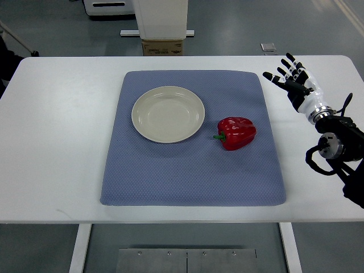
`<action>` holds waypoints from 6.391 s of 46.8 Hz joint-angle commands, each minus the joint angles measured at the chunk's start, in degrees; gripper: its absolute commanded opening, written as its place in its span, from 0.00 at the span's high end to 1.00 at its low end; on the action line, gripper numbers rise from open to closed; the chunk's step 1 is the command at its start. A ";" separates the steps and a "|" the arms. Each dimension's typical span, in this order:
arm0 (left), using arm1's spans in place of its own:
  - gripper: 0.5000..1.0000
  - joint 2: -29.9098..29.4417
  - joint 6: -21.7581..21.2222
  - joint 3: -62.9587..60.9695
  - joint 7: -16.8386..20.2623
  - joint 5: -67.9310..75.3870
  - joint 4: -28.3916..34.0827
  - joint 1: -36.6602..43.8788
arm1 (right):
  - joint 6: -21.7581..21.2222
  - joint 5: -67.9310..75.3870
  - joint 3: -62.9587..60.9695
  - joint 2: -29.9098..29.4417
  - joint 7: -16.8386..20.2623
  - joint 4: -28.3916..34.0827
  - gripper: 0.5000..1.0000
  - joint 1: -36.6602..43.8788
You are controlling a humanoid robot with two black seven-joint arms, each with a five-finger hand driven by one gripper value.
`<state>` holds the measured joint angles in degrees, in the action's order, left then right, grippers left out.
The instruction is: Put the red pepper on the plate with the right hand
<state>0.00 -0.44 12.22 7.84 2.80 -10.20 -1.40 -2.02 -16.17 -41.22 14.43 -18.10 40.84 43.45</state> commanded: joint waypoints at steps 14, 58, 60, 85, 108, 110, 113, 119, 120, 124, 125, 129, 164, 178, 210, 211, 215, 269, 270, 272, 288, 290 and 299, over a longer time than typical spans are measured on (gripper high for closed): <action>0.00 0.00 0.17 0.00 -0.01 -0.17 0.00 0.17 | 0.09 0.00 -0.09 -0.54 -0.18 0.03 0.00 -0.12; 0.00 0.00 -0.09 0.00 -0.01 -0.17 0.09 0.61 | 0.09 0.00 -0.27 -0.10 -0.18 0.03 0.00 0.23; 0.00 0.00 -0.09 0.00 -0.01 -0.17 0.09 0.61 | 0.09 0.00 -0.27 -0.01 -0.18 0.03 0.00 0.23; 0.00 0.00 -0.09 0.00 -0.01 -0.17 0.09 0.61 | 0.00 0.00 -0.18 0.16 -0.18 -0.06 0.00 -0.12; 0.00 0.00 -0.09 0.00 -0.01 -0.17 0.09 0.61 | 0.09 0.00 -0.71 0.34 -0.09 -0.32 0.00 -0.20; 0.00 0.00 -0.09 0.00 -0.01 -0.17 0.09 0.61 | 0.09 0.00 -0.79 0.34 -0.09 -0.41 0.00 -0.20; 0.00 0.00 -0.09 0.00 -0.01 -0.17 0.09 0.61 | 0.09 0.00 -0.88 0.25 -0.09 -0.50 0.00 -0.20; 0.00 0.00 -0.09 0.00 -0.01 -0.17 0.09 0.61 | 0.09 0.00 -0.97 0.16 -0.09 -0.76 0.00 -0.29; 0.00 0.00 -0.09 0.00 -0.01 -0.17 0.09 0.61 | 0.09 0.00 -0.97 0.08 -0.09 -0.76 0.00 -0.29; 0.00 0.00 -0.09 0.00 -0.01 -0.17 0.09 0.61 | 0.09 0.00 -0.97 -0.01 -0.09 -0.76 0.00 -0.47; 0.00 0.00 -0.09 0.00 -0.01 -0.17 0.09 0.61 | 0.09 0.00 -0.97 -0.01 -0.09 -0.76 0.00 -0.47; 0.00 0.00 -0.09 0.00 -0.01 -0.17 0.09 0.61 | 0.09 0.00 -0.97 -0.19 -0.09 -0.76 0.00 -0.47; 0.00 0.00 -0.09 0.00 -0.01 -0.17 0.09 0.61 | -2.99 -0.17 0.26 -0.28 -1.32 -0.06 0.00 -0.56; 0.00 0.00 -0.09 0.00 -0.01 -0.17 0.09 0.61 | -4.66 -0.17 1.67 0.16 -1.59 0.03 0.00 -0.56; 0.00 0.00 -0.09 0.00 -0.01 -0.17 0.09 0.61 | -4.75 -0.61 3.16 1.22 -1.50 0.82 0.00 -0.38; 0.00 0.00 -0.09 0.00 -0.01 -0.17 0.09 0.61 | -4.66 -0.61 3.25 1.31 -1.50 0.82 0.00 -0.38; 0.00 0.00 -0.09 0.00 -0.01 -0.17 0.09 0.61 | -4.75 -0.61 3.42 1.57 -1.50 1.08 0.00 -0.29; 0.00 0.00 -0.09 0.00 -0.01 -0.17 0.09 0.61 | -6.94 -22.58 11.42 9.30 -4.57 9.43 0.00 4.45; 0.00 0.00 -0.09 0.00 -0.01 -0.17 0.09 0.61 | -7.12 -23.19 11.86 9.48 -4.66 9.61 0.00 4.63; 0.00 0.00 -0.09 0.00 -0.01 -0.17 0.09 0.61 | -7.73 -24.08 13.00 10.09 -4.75 10.13 0.00 5.07; 0.00 0.00 -0.09 0.00 -0.01 -0.17 0.09 0.61 | -9.32 -27.33 23.63 12.91 -7.48 13.12 0.00 11.13; 0.00 0.00 -0.09 0.00 -0.01 -0.17 0.09 0.61 | -9.32 -27.94 24.77 12.91 -7.56 13.30 0.00 11.66; 0.00 0.00 -0.09 0.00 -0.01 -0.17 0.09 0.61 | -9.32 -28.91 30.84 12.56 -8.44 13.39 0.00 14.73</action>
<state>0.00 -0.54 12.22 7.83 2.64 -10.11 -0.80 -11.35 -45.06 -12.03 27.10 -26.00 54.25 57.39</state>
